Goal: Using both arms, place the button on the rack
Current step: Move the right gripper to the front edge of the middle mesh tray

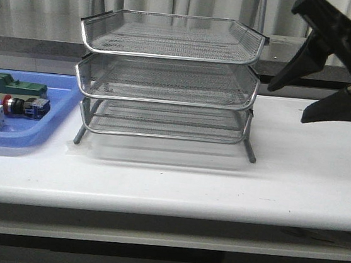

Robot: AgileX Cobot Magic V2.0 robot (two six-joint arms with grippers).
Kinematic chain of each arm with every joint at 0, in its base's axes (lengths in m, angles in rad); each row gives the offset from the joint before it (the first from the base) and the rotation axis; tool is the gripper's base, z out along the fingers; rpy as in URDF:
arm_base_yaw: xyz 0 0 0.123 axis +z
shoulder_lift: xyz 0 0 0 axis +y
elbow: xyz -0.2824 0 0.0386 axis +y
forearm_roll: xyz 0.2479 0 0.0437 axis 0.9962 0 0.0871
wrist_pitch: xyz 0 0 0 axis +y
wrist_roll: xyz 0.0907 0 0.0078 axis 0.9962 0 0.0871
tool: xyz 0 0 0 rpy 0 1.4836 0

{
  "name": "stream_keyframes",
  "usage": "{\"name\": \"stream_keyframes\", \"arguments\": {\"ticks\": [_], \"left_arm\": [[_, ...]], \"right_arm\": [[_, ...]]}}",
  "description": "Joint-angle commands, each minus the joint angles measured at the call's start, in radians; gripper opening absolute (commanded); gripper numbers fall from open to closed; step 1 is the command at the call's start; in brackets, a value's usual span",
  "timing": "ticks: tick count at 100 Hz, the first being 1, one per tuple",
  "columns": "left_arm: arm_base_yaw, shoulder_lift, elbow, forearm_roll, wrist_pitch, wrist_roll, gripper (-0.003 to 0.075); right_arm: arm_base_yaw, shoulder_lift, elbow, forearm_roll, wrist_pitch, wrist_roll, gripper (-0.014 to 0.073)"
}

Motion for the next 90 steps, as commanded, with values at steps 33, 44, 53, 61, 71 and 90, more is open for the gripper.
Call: {"name": "stream_keyframes", "arguments": {"ticks": [33, 44, 53, 61, 71, 90], "left_arm": [[0.001, -0.035, 0.046, -0.001, -0.085, -0.01, -0.002], [0.001, -0.035, 0.046, -0.001, -0.085, -0.01, -0.002], [0.001, -0.035, 0.046, -0.001, -0.085, -0.01, -0.002], [0.001, -0.035, 0.046, -0.001, -0.085, -0.01, -0.002], [0.001, -0.035, 0.046, -0.001, -0.085, -0.01, -0.002], [0.001, -0.035, 0.046, -0.001, -0.085, -0.01, -0.002]], "right_arm": [[0.001, 0.187, -0.143, 0.549, 0.046, -0.47, 0.0435], [0.001, 0.245, -0.168, 0.68, 0.081, -0.582, 0.0435], [0.001, 0.287, -0.177, 0.76, 0.088, -0.636, 0.0435], [0.001, 0.317, -0.182, 0.79, 0.096, -0.65, 0.0435], [0.001, 0.346, -0.188, 0.797, 0.114, -0.653, 0.0435], [0.0, 0.374, -0.221, 0.8, 0.143, -0.686, 0.0435]]}}
